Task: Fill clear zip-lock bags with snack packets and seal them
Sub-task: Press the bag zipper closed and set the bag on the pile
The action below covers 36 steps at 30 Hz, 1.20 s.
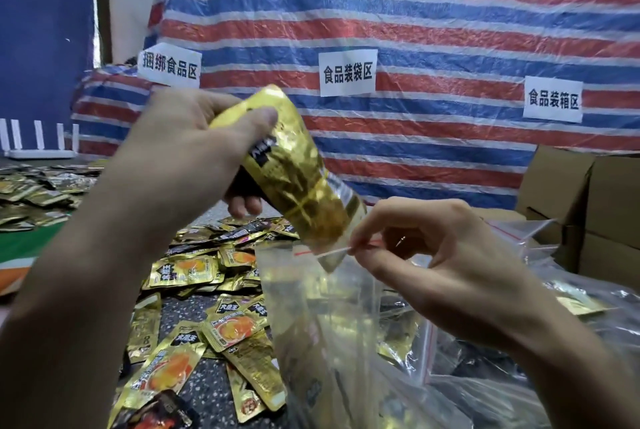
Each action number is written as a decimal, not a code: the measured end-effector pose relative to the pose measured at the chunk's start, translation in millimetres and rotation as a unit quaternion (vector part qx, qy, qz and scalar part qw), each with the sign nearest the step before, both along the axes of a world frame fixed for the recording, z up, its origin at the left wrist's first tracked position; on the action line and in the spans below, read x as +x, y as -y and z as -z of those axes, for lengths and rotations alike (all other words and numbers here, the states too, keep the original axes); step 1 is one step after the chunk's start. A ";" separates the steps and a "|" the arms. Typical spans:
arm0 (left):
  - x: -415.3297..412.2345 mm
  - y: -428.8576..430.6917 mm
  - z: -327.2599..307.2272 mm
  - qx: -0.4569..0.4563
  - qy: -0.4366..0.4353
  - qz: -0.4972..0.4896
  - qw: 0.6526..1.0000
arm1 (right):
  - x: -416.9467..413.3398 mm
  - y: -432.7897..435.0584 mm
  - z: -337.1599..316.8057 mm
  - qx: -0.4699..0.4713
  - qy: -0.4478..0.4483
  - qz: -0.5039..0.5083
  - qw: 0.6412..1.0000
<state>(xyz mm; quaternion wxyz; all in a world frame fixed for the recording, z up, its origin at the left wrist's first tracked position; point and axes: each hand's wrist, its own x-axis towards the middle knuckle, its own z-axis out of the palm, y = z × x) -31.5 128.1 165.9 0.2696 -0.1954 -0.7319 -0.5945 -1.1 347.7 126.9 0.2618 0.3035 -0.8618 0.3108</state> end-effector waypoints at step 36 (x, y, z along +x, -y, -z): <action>-15.9 13.0 6.9 -0.389 -0.065 0.175 0.902 | 4.0 -7.8 -1.0 0.091 -0.001 0.093 0.991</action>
